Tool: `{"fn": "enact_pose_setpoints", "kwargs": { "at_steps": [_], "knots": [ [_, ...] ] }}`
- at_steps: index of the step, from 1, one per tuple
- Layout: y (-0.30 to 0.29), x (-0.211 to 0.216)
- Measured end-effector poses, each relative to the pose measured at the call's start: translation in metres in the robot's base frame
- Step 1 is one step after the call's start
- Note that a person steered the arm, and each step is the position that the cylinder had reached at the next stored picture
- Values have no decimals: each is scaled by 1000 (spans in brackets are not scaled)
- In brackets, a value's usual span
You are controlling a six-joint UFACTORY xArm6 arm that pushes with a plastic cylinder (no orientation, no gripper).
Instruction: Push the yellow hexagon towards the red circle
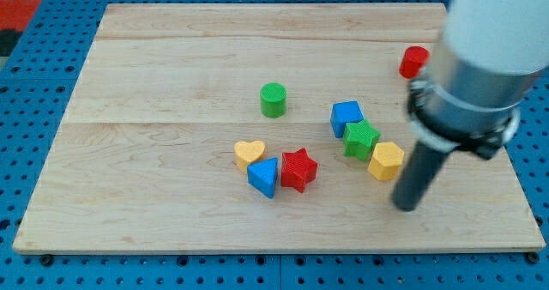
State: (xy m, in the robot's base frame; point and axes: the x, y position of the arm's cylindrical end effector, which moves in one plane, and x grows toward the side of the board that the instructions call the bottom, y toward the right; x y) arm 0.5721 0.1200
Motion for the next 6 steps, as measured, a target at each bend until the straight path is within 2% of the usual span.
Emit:
{"fn": "enact_pose_setpoints", "kwargs": {
  "at_steps": [1, 3, 5, 6],
  "knots": [
    [-34, -16],
    [28, -50],
    [64, -78],
    [36, -90]
  ]
}}
